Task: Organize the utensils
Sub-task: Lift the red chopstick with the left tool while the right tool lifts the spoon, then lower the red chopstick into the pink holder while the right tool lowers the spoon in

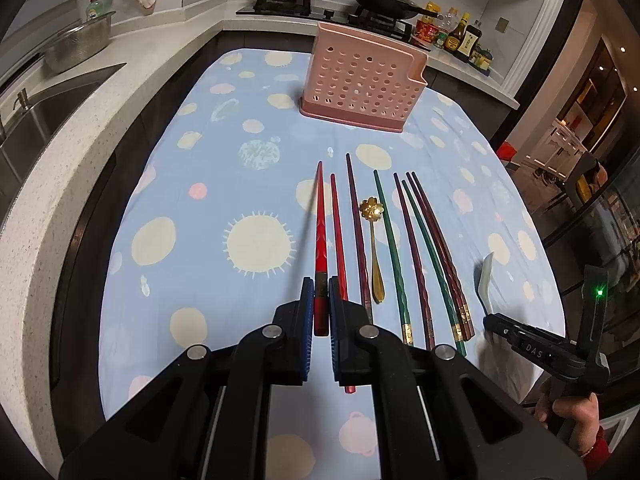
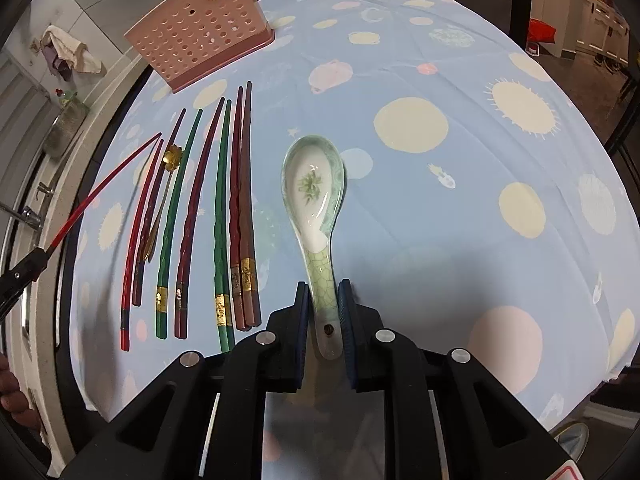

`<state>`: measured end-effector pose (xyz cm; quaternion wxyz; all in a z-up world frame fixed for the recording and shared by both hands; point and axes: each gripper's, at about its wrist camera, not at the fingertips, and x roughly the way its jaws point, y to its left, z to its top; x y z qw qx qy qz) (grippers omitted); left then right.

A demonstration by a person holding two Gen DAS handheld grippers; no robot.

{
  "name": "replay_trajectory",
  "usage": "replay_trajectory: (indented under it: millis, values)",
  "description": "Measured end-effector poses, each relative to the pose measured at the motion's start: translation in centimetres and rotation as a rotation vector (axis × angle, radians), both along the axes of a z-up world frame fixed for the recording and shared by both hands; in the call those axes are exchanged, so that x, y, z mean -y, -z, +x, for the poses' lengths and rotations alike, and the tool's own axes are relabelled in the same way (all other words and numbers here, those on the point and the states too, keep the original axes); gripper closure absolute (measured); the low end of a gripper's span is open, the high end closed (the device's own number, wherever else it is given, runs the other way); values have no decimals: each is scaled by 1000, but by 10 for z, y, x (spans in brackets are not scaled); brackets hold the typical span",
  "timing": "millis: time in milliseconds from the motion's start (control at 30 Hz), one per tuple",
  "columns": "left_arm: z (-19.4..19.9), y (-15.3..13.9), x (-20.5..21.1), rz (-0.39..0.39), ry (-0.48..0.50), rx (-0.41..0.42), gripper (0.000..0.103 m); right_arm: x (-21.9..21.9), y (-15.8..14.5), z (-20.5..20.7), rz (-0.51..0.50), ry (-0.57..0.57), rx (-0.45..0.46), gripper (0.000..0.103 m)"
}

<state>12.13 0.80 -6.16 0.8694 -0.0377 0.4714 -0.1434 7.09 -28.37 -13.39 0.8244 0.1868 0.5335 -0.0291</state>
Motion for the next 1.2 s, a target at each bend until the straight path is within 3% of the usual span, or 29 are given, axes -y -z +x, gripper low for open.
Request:
replay_trajectory:
  millis: [367, 600, 1200]
  values:
    - [-3, -4, 1, -1, 2, 8, 96, -3, -15, -4, -42, -16, 25, 91]
    - [-2, -28, -2, -24, -2, 64, 96, -2, -49, 2, -53, -14, 99, 91]
    - [25, -79, -1, -51, -19, 200, 96, 3, -94, 37, -48, -4, 229, 95]
